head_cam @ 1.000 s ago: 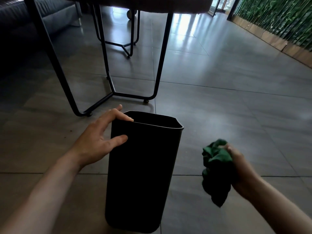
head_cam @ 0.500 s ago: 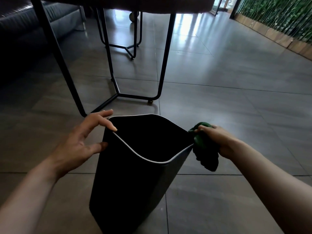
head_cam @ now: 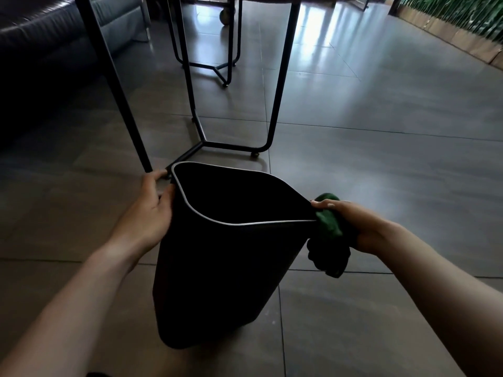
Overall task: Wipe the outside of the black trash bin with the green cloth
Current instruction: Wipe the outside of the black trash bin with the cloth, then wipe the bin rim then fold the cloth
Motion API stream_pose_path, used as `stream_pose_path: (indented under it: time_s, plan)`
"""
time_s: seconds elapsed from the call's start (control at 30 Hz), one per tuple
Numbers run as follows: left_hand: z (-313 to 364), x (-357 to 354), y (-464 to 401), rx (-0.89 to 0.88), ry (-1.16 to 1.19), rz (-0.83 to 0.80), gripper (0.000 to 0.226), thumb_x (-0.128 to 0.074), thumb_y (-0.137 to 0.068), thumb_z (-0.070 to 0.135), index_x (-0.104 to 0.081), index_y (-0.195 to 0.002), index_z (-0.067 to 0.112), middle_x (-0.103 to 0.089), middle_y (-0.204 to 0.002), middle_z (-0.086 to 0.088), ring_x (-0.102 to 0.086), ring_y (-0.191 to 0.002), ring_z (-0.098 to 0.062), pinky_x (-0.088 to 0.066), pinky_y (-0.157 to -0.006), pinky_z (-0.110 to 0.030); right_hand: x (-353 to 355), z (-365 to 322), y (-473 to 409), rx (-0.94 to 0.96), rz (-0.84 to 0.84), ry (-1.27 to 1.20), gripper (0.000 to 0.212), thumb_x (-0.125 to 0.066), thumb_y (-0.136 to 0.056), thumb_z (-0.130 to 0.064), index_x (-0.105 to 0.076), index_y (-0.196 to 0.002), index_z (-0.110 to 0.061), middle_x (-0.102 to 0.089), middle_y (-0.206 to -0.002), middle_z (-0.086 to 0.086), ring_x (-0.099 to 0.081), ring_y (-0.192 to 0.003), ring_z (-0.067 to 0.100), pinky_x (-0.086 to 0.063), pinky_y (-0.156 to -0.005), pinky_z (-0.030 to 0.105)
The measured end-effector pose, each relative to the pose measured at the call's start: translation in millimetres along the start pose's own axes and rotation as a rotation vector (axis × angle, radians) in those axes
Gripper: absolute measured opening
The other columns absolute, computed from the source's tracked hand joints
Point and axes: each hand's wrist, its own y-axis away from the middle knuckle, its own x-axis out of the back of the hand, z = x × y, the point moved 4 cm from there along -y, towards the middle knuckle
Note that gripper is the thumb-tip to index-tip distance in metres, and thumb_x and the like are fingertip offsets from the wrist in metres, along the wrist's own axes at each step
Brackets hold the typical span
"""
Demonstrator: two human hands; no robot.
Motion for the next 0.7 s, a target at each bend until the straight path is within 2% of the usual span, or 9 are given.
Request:
stream_pose_path:
  time_s: [0.07,0.1,0.2,0.27,0.4,0.5,0.63,0.7]
  plan:
    - [-4.1,-2.2,-6.0,0.035,-0.024,0.086,0.043,-0.031,-0.096,0.067,-0.044,-0.126,0.040,-0.063,-0.130,-0.005,-0.059,-0.121,-0.031,-0.046,-0.105,-0.058,-3.7,1.0,0.7,0.008,-0.006,-0.012,0.023,-0.077,-0.087,-0.020,-0.074,-0.102,-0.002,-0.076,-0.087,0.018,-0.075,-0.069,0.030,-0.060,-0.058,0.033]
    - [-3.8,-3.8,-8.0,0.039,-0.003,0.116,0.050,-0.028,-0.091,0.068,-0.049,-0.123,0.036,-0.063,-0.131,-0.005,-0.058,-0.124,-0.031,-0.044,-0.108,-0.058,-5.0,1.6,1.8,0.012,-0.002,-0.013,0.020,-0.075,-0.088,-0.017,-0.073,-0.100,-0.001,-0.075,-0.084,0.019,-0.074,-0.067,0.030,-0.060,-0.057,0.033]
    - [2.4,-11.5,-11.8,0.052,0.103,0.108,0.078,-0.022,-0.080,0.081,-0.052,-0.139,0.039,-0.057,-0.145,0.004,-0.050,-0.138,-0.022,-0.036,-0.117,-0.052,-5.3,1.7,8.5,0.032,0.021,-0.026,0.017,-0.074,-0.089,-0.013,-0.073,-0.100,0.000,-0.074,-0.082,0.020,-0.074,-0.065,0.031,-0.059,-0.054,0.033]
    - [5.1,-18.6,-14.3,0.092,0.153,0.067,0.084,-0.021,-0.082,0.085,-0.048,-0.147,0.039,-0.053,-0.150,0.007,-0.045,-0.142,-0.017,-0.033,-0.120,-0.048,-2.7,-0.5,15.0,0.057,0.043,-0.043,0.018,-0.074,-0.089,-0.014,-0.072,-0.101,0.000,-0.075,-0.082,0.019,-0.074,-0.064,0.030,-0.059,-0.054,0.033]
    - [4.9,-40.3,-20.9,0.143,0.354,-0.025,0.066,-0.030,-0.100,0.067,-0.039,-0.155,0.030,-0.044,-0.158,0.008,-0.039,-0.147,-0.013,-0.026,-0.125,-0.042,6.5,-10.3,29.5,0.148,0.135,-0.067,0.011,-0.075,-0.089,-0.011,-0.072,-0.094,-0.002,-0.075,-0.071,0.013,-0.074,-0.059,0.025,-0.058,-0.051,0.030]
    - [6.9,-54.2,-28.4,0.144,0.442,-0.043,0.056,-0.036,-0.105,0.054,-0.045,-0.152,0.025,-0.049,-0.155,0.002,-0.046,-0.143,-0.017,-0.030,-0.123,-0.042,13.2,-14.5,39.0,0.176,0.200,-0.074,0.007,-0.074,-0.090,-0.009,-0.071,-0.092,-0.002,-0.073,-0.065,0.011,-0.072,-0.053,0.022,-0.057,-0.048,0.028]
    - [5.4,-67.0,-34.0,0.119,0.468,-0.027,0.053,-0.038,-0.106,0.048,-0.040,-0.154,0.026,-0.042,-0.159,0.006,-0.039,-0.148,-0.015,-0.027,-0.125,-0.041,20.8,-13.2,47.0,0.166,0.251,-0.062,0.006,-0.073,-0.091,-0.008,-0.071,-0.093,-0.002,-0.072,-0.062,0.010,-0.071,-0.051,0.021,-0.055,-0.045,0.028]
    - [3.8,-72.3,-33.6,0.105,0.458,-0.020,0.050,-0.038,-0.107,0.045,-0.040,-0.154,0.029,-0.045,-0.157,0.010,-0.042,-0.145,-0.013,-0.029,-0.124,-0.040,24.4,-11.3,48.9,0.151,0.262,-0.058,0.005,-0.073,-0.092,-0.007,-0.071,-0.093,-0.003,-0.072,-0.063,0.010,-0.071,-0.051,0.021,-0.056,-0.044,0.028]
